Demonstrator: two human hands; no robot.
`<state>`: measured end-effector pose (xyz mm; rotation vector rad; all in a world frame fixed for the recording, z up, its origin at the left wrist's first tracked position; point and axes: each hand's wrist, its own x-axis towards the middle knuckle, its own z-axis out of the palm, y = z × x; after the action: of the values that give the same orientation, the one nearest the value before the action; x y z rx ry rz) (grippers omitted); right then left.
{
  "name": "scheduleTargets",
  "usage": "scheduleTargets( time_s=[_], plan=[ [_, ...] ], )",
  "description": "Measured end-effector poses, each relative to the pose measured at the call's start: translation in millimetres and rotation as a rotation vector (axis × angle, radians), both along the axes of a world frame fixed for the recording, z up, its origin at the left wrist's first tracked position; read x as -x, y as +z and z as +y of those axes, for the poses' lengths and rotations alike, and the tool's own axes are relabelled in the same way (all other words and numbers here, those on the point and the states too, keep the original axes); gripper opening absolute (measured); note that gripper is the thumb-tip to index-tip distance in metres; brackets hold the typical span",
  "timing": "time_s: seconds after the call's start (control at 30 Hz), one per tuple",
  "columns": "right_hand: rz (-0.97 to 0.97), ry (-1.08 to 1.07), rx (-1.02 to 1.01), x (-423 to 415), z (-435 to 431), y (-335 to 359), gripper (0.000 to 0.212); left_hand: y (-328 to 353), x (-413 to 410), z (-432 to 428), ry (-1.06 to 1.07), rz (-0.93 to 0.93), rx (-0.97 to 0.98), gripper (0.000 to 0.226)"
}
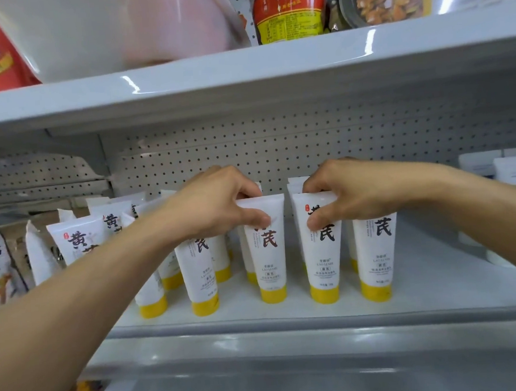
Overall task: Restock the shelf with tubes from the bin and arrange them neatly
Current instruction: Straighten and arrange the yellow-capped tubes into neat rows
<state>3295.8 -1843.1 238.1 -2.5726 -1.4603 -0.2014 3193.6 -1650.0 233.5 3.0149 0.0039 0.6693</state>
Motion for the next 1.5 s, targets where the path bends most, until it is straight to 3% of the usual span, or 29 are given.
scheduleTargets(
  time_s=[0.27, 0.73, 1.33, 1.5],
  plan=[
    [0.011, 0.032, -0.028, -0.8, 2.1, -0.8, 0.027, 2.4, -4.5, 1.8, -0.08, 0.096, 0.146, 0.018],
    [0.038, 0.017, -0.043, -1.0, 0.3, -2.0, 0.025, 3.2, -9.7, 4.9, -0.069, 0.098, 0.083, 0.015],
    [0.064, 0.025, -0.02, -2.0, 0.1, 1.5, 0.028, 5.5, -10.3, 6.1, -0.124, 0.158, 0.175, 0.022],
    [0.1, 0.049, -0.218, -4.0, -3.5, 19.8, 0.022, 35.6, 0.7, 20.4, -0.138, -0.092, 0.205, 0.011]
  ],
)
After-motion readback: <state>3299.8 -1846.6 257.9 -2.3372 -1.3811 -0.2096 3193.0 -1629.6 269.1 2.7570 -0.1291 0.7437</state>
